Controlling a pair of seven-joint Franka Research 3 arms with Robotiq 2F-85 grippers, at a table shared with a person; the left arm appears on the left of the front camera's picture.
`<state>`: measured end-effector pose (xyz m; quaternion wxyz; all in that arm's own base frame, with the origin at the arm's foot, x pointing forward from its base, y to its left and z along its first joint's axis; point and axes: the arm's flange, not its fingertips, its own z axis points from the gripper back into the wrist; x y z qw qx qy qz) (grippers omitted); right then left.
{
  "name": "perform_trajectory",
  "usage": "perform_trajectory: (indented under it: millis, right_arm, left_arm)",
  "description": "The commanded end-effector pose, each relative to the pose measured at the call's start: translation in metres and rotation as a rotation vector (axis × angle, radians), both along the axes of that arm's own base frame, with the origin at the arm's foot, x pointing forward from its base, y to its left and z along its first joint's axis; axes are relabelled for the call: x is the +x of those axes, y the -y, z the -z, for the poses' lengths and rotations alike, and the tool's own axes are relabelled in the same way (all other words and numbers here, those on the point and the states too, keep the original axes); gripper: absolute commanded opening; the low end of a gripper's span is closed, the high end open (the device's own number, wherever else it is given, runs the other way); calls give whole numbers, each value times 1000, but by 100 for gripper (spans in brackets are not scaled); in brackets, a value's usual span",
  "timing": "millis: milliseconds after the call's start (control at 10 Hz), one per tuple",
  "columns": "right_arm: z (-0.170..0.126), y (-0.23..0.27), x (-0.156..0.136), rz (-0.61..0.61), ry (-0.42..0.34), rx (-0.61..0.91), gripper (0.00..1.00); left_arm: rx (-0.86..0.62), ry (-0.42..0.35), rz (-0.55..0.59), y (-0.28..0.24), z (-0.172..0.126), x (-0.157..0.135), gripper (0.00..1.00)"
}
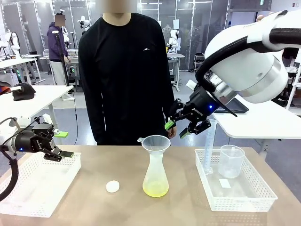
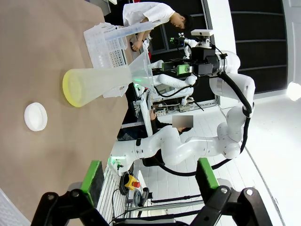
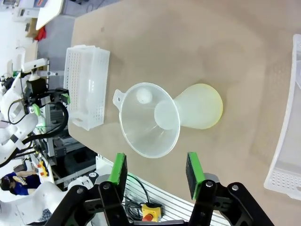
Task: Prepare the solutions needed for the experiment.
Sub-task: Once the solution is in the Big flask , pick up the Plastic Funnel and place it back into the right Organizing basket.
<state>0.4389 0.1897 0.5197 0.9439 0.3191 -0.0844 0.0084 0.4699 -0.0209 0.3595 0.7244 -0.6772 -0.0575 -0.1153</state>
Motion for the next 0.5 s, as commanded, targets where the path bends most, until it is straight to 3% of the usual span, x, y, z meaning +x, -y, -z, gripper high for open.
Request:
perform_trajectory:
  millis: [0,400]
  right_arm:
    - [-2,-12,5,54,-15,-47,64]
    - [13,-18,9,62,-32,-64,64]
  left_arm:
    - [3,11,3,0,-1,0,100]
    - [3,11,3,0,-1,0,100]
